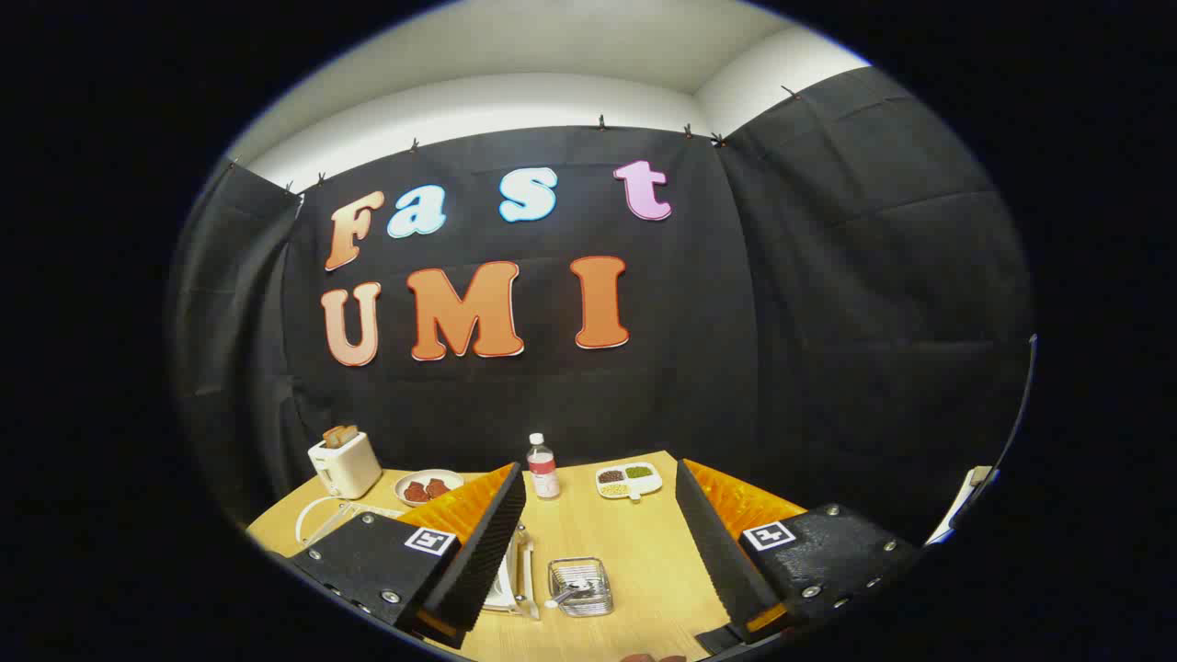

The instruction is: Take the plate from the dish rack, then take the spoon from the basket and place it into the plate.

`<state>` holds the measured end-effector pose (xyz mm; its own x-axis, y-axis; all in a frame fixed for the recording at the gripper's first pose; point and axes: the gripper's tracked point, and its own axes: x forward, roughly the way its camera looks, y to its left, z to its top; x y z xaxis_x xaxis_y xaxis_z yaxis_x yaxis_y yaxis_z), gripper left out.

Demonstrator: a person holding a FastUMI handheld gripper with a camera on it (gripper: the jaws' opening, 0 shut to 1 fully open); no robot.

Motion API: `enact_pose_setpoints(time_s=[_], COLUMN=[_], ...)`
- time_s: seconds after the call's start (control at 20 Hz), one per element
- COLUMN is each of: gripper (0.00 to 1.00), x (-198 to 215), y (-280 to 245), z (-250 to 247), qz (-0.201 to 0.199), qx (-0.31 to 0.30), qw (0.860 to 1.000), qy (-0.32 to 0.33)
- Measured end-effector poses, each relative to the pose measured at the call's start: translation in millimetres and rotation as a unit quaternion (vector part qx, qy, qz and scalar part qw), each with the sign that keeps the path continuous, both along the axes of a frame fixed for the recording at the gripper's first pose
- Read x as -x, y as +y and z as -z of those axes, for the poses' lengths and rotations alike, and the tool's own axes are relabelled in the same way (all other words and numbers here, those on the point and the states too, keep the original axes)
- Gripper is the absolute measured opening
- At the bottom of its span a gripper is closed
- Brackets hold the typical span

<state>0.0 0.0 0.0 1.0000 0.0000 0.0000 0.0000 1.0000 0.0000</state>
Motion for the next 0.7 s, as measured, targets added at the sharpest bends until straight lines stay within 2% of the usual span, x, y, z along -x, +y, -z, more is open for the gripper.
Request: enact_pose_setpoints(time_s=[0.1,0.55,0.7], gripper=[0.98,0.98,0.98], x=[1.7,-3.8,-10.1], y=[5.6,60.9,73.7], z=[0.2,7.9,23.0], qz=[0.008,-0.023,-0.034], qx=[0.012,0.007,0.010], qw=[1.000,1.000,0.998], qy=[0.000,0.018,0.043])
